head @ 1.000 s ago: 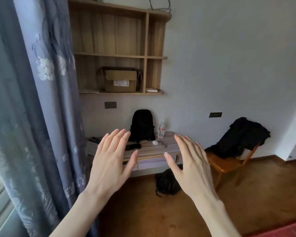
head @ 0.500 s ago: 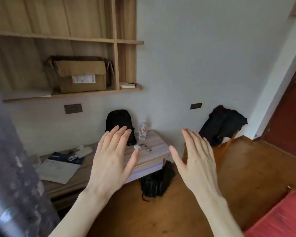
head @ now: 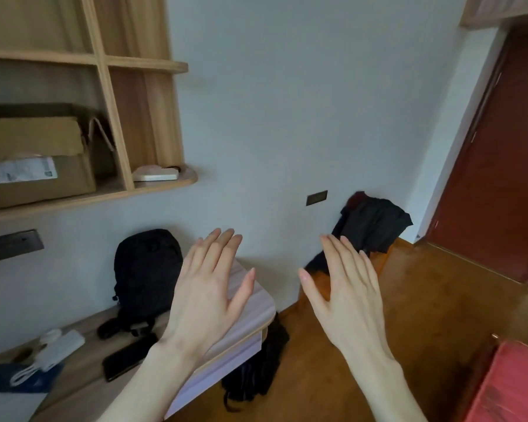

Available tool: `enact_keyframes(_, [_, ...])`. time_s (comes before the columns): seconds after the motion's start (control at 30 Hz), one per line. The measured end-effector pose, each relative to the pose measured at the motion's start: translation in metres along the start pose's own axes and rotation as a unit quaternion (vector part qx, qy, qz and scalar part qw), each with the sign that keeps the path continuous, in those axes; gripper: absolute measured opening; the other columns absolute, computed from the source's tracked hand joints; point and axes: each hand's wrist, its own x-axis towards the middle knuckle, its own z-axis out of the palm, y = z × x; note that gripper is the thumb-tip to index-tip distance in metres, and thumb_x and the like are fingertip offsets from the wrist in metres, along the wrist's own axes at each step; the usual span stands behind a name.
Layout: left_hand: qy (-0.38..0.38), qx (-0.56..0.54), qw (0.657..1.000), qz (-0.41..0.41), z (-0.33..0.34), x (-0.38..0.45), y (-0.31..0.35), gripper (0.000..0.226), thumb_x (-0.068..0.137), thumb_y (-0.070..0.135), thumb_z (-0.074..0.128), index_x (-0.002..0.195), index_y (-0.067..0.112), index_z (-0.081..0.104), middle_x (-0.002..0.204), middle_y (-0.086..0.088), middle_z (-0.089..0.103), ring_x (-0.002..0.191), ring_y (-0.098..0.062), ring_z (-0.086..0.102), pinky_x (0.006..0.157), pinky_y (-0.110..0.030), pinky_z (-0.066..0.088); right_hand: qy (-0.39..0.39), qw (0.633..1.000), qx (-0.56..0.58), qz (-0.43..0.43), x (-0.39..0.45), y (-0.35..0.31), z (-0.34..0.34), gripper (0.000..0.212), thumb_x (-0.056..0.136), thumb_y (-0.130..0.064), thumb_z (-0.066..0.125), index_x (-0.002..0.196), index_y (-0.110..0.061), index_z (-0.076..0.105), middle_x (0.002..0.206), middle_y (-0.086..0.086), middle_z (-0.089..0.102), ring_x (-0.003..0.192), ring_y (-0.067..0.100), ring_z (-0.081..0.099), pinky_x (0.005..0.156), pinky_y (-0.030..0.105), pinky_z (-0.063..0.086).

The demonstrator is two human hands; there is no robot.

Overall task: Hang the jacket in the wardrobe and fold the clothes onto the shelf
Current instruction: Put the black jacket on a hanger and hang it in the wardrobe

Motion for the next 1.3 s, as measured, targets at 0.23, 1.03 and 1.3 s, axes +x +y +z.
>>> enact_keyframes(0.23, [0.003, -0.064, 0.997, 0.042, 0.089, 0.078, 0.002, 0.060, 0.105, 0.049, 0.043, 0.146, 0.007, 0.055, 0.151, -0.009, 0.056, 0.147, -0.027, 0.044, 0.122, -0.050, 0.033, 0.022, 0.996, -0.054, 0.071, 0.047, 0.064, 0.036, 0.070, 0.103, -0.064, 0.044, 0.156, -0.019, 0.046, 0.159, 0.003, 0.049, 0.151, 0.019, 0.039, 0.127, 0.040, 0.023])
enact_keyframes(1.03, [-0.049, -0.273, 0.946, 0.167, 0.415, 0.340, 0.105, 0.061, 0.103, 0.050, 0.043, 0.146, 0.010, 0.056, 0.150, -0.007, 0.058, 0.145, -0.025, 0.047, 0.119, -0.050, 0.040, 0.077, 0.928, -0.241, 0.272, 0.190, 0.320, 0.113, 0.066, 0.105, -0.061, 0.041, 0.155, -0.018, 0.046, 0.157, 0.003, 0.051, 0.152, 0.021, 0.038, 0.126, 0.044, 0.027])
enact_keyframes(1.3, [-0.088, -0.331, 0.919, 0.196, 0.505, 0.403, 0.183, 0.062, 0.103, 0.053, 0.037, 0.146, 0.012, 0.055, 0.151, -0.005, 0.056, 0.147, -0.025, 0.044, 0.121, -0.051, 0.036, 0.081, 0.892, -0.303, 0.325, 0.201, 0.401, 0.107, 0.066, 0.105, -0.061, 0.040, 0.154, -0.018, 0.048, 0.155, 0.003, 0.053, 0.149, 0.021, 0.042, 0.124, 0.045, 0.032])
